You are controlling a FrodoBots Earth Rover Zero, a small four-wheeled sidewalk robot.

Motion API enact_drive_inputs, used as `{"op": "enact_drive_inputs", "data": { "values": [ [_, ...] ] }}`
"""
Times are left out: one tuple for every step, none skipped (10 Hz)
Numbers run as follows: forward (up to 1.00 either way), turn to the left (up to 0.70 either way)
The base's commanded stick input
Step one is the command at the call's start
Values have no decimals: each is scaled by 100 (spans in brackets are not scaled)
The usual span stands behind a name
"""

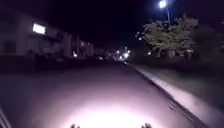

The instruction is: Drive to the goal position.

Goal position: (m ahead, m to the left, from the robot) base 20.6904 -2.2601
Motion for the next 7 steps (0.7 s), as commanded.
{"op": "enact_drive_inputs", "data": {
  "values": [
    [70,0],
    [70,0],
    [70,0],
    [70,0],
    [70,0],
    [70,0],
    [70,0]
  ]
}}
